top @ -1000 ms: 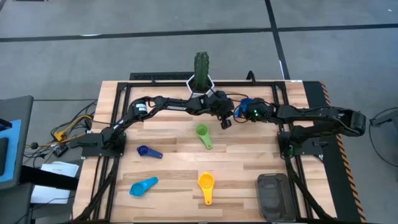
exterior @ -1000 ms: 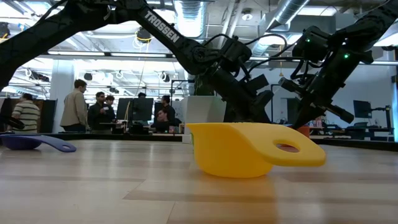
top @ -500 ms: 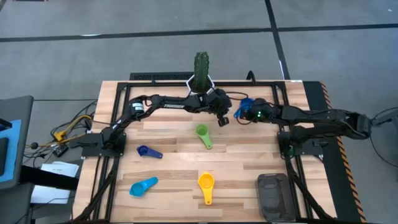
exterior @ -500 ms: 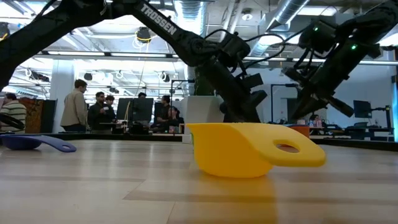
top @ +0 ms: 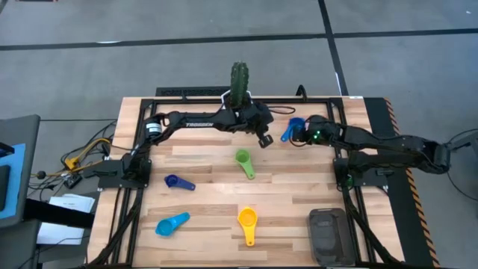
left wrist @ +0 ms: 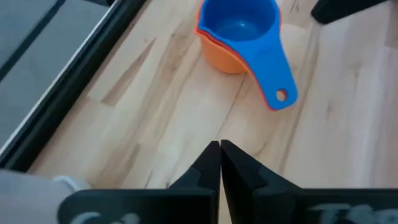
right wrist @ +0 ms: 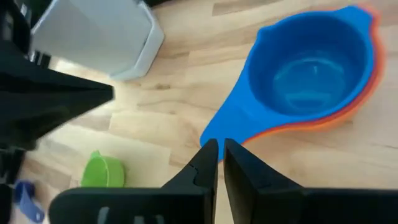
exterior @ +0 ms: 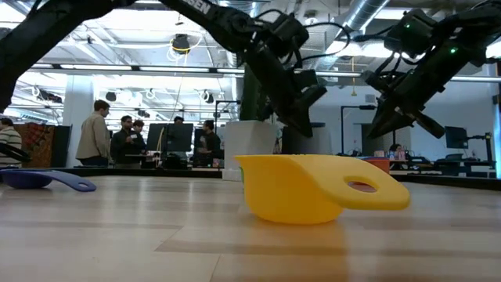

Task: Nest measuring cups in basket
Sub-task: Stack the yellow measuring cup on top of the blue measuring cup

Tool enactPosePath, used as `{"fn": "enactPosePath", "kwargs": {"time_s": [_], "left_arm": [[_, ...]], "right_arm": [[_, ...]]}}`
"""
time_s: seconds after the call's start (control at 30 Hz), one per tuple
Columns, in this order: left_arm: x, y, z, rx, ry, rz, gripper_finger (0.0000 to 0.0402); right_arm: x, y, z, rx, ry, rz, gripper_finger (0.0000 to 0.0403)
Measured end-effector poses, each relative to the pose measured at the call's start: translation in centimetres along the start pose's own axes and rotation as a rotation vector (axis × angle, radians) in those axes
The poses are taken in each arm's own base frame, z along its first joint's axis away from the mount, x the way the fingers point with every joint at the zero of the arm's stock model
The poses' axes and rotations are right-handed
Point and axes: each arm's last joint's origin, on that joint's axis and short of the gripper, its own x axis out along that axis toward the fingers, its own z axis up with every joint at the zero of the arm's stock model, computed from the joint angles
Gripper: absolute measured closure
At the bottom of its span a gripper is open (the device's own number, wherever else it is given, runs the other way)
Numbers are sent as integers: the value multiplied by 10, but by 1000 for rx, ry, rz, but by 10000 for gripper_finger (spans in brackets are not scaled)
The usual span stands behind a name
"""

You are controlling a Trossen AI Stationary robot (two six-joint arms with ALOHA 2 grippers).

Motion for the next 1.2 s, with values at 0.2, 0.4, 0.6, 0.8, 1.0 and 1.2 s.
{"fn": "enactPosePath", "kwargs": {"time_s": [0.2, 0.4, 0.6, 0.8, 1.0, 1.2], "left_arm": [[-24, -17, 7, -33, 2, 33, 401], [-39, -41, 6, -90, 16, 14, 401], [-70, -72, 4, -74, 18, 6, 401], [-99, -82, -32, -205, -55, -58, 401], [-145, -79, -55, -263, -153, -25, 401], [-179, -67, -73, -249, -119, 79, 402]], "right_arm": [[-1, 5, -7, -49, 42, 36, 352], [-6, 11, -19, -109, 88, 84, 352], [-12, 18, -31, -158, 114, 124, 352], [-19, 22, -39, -193, 115, 156, 352], [-23, 27, -47, -215, 128, 208, 352], [-20, 40, -54, -192, 130, 290, 352]]}}
